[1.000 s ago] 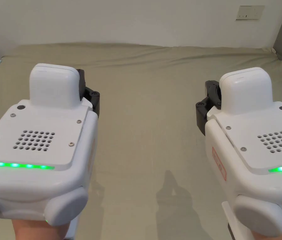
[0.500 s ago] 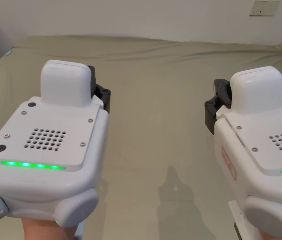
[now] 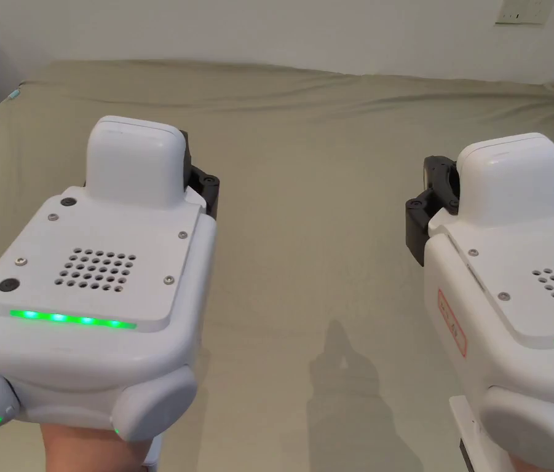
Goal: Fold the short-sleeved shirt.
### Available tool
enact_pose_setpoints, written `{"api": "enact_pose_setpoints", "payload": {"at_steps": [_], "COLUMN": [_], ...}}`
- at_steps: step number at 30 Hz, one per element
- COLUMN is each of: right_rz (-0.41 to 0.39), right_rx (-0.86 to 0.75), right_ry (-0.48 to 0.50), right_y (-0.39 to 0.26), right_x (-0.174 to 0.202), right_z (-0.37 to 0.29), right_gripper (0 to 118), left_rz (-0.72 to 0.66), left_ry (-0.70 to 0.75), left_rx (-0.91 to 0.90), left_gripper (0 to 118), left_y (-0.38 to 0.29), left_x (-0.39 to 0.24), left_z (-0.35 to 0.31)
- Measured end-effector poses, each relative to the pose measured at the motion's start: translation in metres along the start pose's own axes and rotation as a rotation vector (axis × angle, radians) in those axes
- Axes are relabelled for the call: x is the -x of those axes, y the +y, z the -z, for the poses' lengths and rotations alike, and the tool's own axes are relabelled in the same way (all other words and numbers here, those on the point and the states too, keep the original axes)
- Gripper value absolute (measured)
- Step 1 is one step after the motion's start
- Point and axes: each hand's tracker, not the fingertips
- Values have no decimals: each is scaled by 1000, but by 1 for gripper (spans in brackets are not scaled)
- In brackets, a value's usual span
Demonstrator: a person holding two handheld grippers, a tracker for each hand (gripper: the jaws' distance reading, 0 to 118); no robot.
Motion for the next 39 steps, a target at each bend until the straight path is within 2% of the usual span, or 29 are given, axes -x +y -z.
{"api": "enact_pose_setpoints", "payload": {"at_steps": [21, 23, 24, 26, 27, 28, 29, 30, 33, 35, 37, 39], "right_rz": [41, 50, 61, 71, 72, 70, 65, 52, 21, 33, 143, 242], "right_rx": [-15, -15, -18, -18, -13, -12, -16, -51, -8, 20, 17, 66], "right_ry": [-23, -30, -31, -23, -21, -22, -20, -10, -44, -26, 46, 37], "right_y": [-2, -1, -1, -2, -2, -2, -3, -3, 6, 7, 12, 15], "right_x": [-4, -6, -7, -9, -10, -10, -10, -9, -4, -4, -7, -14], "right_z": [-8, -8, -8, -8, -7, -6, -6, -11, -11, -9, -14, -12], "right_gripper": [0, 0, 6, 45, 67, 103, 118, 116, 118, 118, 118, 118], "left_rz": [6, 13, 18, 27, 28, 26, 22, 17, 0, -8, -15, -16], "left_ry": [-13, -9, -10, -12, -9, -10, -7, -3, 11, 23, 23, 27], "left_rx": [6, 6, 8, 24, 27, 22, 7, 1, 3, 1, -4, -6], "left_gripper": [0, 8, 19, 75, 99, 115, 117, 117, 117, 117, 117, 117], "left_y": [4, 5, 5, 5, 5, 4, 4, 5, 7, 9, 10, 11], "left_x": [-5, -4, -4, -4, -4, -4, -4, -5, -4, -3, -1, -1], "left_z": [-6, -5, -5, -3, -3, -4, -6, -6, -6, -6, -7, -7]}}
